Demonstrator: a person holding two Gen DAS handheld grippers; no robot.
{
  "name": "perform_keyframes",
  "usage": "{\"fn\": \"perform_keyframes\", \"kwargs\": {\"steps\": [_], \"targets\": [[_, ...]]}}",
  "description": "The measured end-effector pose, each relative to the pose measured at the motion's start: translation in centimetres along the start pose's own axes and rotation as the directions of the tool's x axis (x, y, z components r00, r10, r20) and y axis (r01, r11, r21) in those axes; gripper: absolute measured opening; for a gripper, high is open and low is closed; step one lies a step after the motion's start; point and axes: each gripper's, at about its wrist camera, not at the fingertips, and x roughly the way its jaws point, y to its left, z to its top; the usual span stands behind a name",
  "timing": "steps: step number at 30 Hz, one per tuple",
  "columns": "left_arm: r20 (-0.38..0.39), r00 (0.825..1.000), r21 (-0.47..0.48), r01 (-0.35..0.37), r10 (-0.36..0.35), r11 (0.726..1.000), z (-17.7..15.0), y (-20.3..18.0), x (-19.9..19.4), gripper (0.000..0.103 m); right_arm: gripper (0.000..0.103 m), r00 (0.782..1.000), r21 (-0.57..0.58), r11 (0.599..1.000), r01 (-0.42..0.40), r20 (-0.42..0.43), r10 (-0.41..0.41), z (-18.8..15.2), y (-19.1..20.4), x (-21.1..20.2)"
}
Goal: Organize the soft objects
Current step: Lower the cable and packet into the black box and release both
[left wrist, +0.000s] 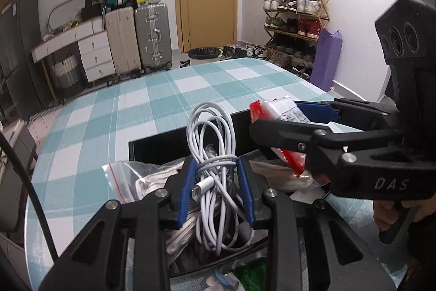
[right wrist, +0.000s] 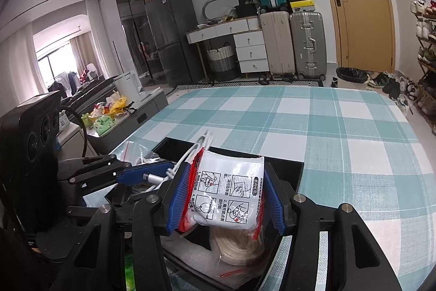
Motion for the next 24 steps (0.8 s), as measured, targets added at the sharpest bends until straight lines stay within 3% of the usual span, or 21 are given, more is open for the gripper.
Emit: {"fn": "perform_keyframes", "kwargs": {"steps": [5, 7, 10, 14, 16, 20, 21, 22, 24], "targets": [[-0.018, 1.0, 0.004, 0.001, -0.001, 1.0, -0.2, 0.0, -0.1, 0.033, 0.057, 1.0, 0.003, 1.0, 0.01, -0.005, -0.01, -0.1, -0.3, 0.1], [-0.022, 1.0, 0.001, 0.015, -0.015, 1.0, -0.2, -0.1, -0.4, 0.045, 0.069, 1.0, 0.0, 1.0, 0.022, 0.002, -0.022, -0.2, -0.3, -0.2], [-0.008, 1.0, -0.001, 0.024, -0.024, 1.0, -0.1, -0.3, -1.2, 0.055, 0.079, 1.0, -0.002, 1.0, 0.023, 0.021, -0.023, -0.1, -0.3, -1.4], [0.003, 1.0, -0.005, 0.02, -0.02, 1.0, 0.0, -0.4, -2.4, 0.062, 0.095, 0.999, 0.004, 0.999, 0.041, 0.027, -0.042, -0.3, -0.7, -3.1], [0.012, 1.0, -0.017, 0.015, -0.014, 1.0, 0.0, -0.2, -3.0, 0.083, 0.102, 0.998, 0.003, 0.998, 0.063, 0.022, -0.063, -0.5, -0.8, -4.0], [0.057, 0.998, -0.048, -0.011, 0.014, 0.999, -0.4, 0.1, -5.0, 0.089, 0.102, 0.996, 0.017, 0.996, 0.084, 0.018, -0.085, -1.2, -0.9, -5.7], [0.065, 0.998, -0.058, -0.018, 0.021, 0.998, -0.6, 0.2, -5.5, 0.092, 0.102, 0.996, 0.016, 0.996, 0.084, 0.02, -0.084, -1.5, -0.8, -6.3], [0.066, 0.997, -0.066, -0.022, 0.027, 0.998, -0.7, 0.3, -5.8, 0.101, 0.102, 0.996, 0.014, 0.996, 0.086, 0.021, -0.086, -1.8, -0.7, -6.6], [0.07, 0.997, -0.091, -0.028, 0.035, 0.995, -1.2, 0.6, -6.5, 0.103, 0.102, 0.996, 0.004, 0.996, 0.085, 0.019, -0.085, -2.3, -0.3, -7.3]]}}
